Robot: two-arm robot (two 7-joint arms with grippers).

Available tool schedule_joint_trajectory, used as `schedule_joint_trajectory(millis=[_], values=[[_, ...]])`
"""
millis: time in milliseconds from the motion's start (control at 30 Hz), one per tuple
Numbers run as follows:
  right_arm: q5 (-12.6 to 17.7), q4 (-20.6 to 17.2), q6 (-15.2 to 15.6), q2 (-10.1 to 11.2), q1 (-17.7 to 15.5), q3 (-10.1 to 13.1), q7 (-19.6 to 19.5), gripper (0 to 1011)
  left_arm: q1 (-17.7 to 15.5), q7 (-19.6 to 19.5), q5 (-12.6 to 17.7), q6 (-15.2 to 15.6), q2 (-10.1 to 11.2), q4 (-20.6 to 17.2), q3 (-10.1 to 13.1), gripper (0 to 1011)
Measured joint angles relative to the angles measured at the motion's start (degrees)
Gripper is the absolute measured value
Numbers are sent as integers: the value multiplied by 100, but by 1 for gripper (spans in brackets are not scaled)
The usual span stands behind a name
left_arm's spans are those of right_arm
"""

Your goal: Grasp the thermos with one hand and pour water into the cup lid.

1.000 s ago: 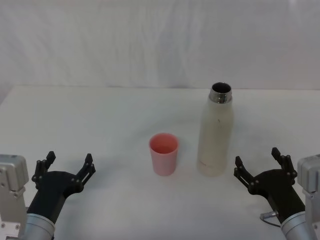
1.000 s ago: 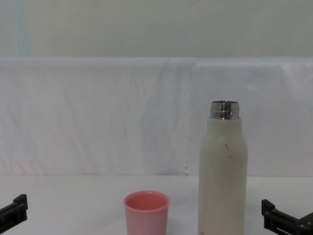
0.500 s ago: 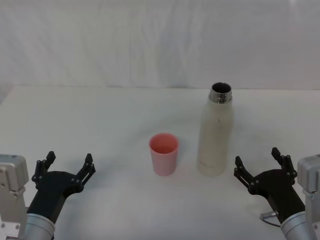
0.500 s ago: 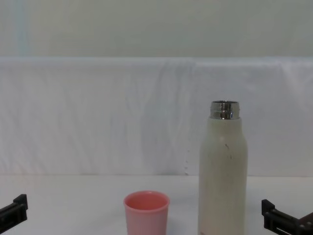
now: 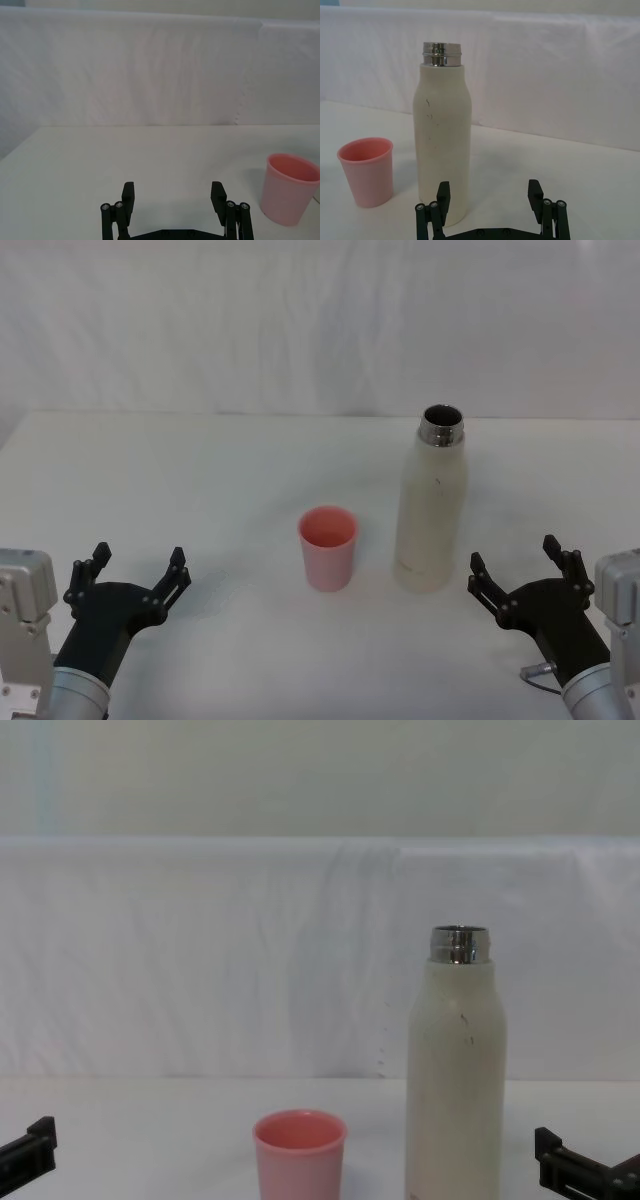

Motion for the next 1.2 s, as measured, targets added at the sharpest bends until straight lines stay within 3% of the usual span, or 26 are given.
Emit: schedule_joint_trajectory(millis=[500, 833, 1200], values=[[0, -1, 2, -1, -1, 2, 4, 1001, 0, 0, 0, 0, 0, 0, 0, 1001], [142, -274, 250, -5, -83, 205, 413, 1001, 0, 0, 0, 0, 0, 0, 0, 1001], [389, -352, 679, -16, 73, 260, 989, 1001, 0, 0, 0, 0, 0, 0, 0, 1001]])
